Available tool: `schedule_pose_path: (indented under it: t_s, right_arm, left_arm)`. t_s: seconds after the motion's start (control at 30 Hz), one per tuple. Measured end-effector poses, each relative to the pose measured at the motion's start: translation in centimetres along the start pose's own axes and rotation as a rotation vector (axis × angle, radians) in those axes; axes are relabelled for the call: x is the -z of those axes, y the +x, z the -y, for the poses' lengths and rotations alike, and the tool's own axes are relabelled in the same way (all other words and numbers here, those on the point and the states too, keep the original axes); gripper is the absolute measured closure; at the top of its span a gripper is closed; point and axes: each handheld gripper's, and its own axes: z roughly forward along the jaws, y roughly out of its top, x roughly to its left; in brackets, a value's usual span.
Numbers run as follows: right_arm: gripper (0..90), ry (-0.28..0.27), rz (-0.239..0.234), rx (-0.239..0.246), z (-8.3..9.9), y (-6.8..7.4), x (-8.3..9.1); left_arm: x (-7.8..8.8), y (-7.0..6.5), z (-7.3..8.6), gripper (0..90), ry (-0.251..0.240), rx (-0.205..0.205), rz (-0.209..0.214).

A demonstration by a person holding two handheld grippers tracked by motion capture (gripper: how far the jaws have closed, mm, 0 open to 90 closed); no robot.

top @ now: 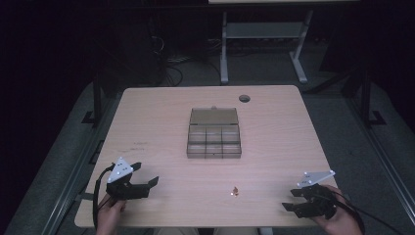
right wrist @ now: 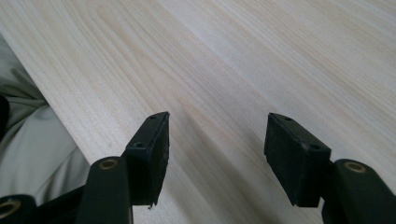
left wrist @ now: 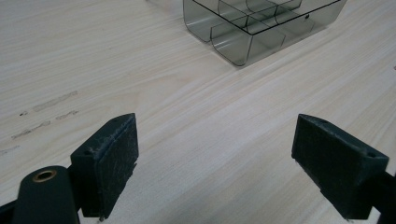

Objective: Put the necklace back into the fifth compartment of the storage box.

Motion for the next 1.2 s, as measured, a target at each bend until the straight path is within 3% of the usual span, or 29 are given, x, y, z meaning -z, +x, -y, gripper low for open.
schedule_pose_path:
  t_s: [0.4,0.8,1.1,1.2]
  right_arm:
    - [39.0,0.009,-0.002,0.062,-0.9,1.4,-0.4]
    - [39.7,0.019,-0.012,0.088,-1.6,2.2,-0.7]
    - [43.7,0.044,-0.038,0.148,-3.6,3.0,-1.3]
    - [44.9,0.078,-0.049,0.163,-4.5,3.2,-1.5]
  left_arm:
    - [0.3,0.0,0.0,14.3,-0.011,-0.002,-0.007]
    - [0.3,0.3,0.1,14.3,-0.006,-0.012,-0.006]
    - [0.5,0.5,0.2,14.3,-0.014,-0.001,-0.023]
    - [0.6,0.5,0.2,14.3,-0.014,-0.002,-0.023]
